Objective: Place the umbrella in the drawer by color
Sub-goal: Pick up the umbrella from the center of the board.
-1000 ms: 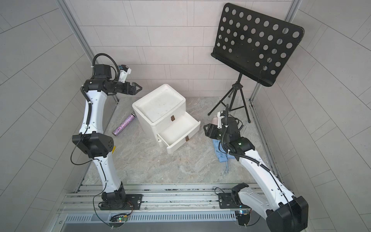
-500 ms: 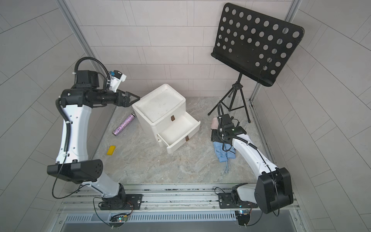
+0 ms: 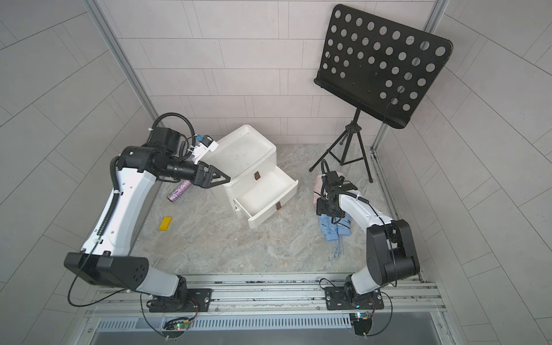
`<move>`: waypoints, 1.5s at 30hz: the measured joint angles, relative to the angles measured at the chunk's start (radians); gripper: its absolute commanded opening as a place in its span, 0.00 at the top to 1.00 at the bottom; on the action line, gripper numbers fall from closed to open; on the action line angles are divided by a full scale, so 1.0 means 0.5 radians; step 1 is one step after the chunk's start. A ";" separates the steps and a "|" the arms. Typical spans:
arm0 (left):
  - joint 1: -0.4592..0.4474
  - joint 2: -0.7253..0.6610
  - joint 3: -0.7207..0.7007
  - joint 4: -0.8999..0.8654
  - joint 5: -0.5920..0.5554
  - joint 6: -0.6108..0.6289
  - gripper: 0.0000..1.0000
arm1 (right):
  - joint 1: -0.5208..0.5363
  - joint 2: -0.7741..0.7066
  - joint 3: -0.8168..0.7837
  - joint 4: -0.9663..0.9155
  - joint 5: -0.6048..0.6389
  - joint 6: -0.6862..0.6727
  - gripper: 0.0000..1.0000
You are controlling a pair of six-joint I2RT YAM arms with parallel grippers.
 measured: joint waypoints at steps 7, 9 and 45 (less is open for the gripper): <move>-0.201 -0.127 -0.093 -0.013 -0.029 -0.004 0.04 | -0.004 0.196 0.037 0.069 0.001 -0.016 0.29; -0.241 -0.137 -0.126 -0.008 -0.042 -0.005 0.04 | -0.004 0.242 0.038 0.080 0.002 -0.018 0.28; -0.517 -0.135 -0.282 0.303 -0.296 -0.140 0.03 | 0.272 -0.275 0.401 -0.103 -0.199 0.068 0.66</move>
